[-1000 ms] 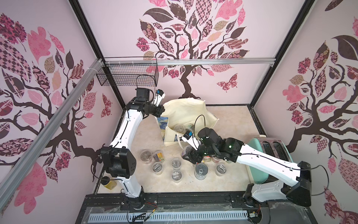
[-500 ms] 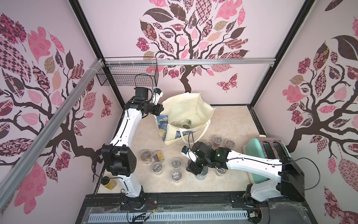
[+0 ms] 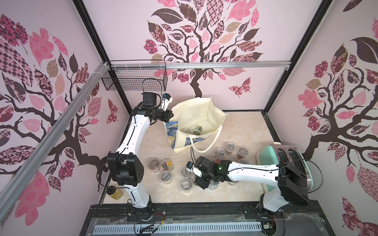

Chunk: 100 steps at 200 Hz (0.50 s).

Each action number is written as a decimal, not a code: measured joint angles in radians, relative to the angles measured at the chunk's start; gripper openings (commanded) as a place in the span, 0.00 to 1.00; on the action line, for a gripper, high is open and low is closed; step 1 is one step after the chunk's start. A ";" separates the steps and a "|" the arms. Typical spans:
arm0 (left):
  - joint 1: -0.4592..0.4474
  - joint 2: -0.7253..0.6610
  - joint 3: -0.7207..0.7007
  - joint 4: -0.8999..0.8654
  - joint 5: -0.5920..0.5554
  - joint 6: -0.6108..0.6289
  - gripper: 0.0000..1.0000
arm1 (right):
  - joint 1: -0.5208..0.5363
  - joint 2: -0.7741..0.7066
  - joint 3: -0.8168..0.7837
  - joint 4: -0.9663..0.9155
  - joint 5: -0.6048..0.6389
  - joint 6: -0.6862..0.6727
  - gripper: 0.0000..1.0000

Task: Take out the seed jars from the canvas bag
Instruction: Place the seed jar at the center of the board.

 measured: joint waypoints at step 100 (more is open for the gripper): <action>0.000 -0.037 -0.046 -0.006 0.070 0.050 0.00 | 0.005 -0.002 0.048 -0.042 -0.002 -0.005 0.90</action>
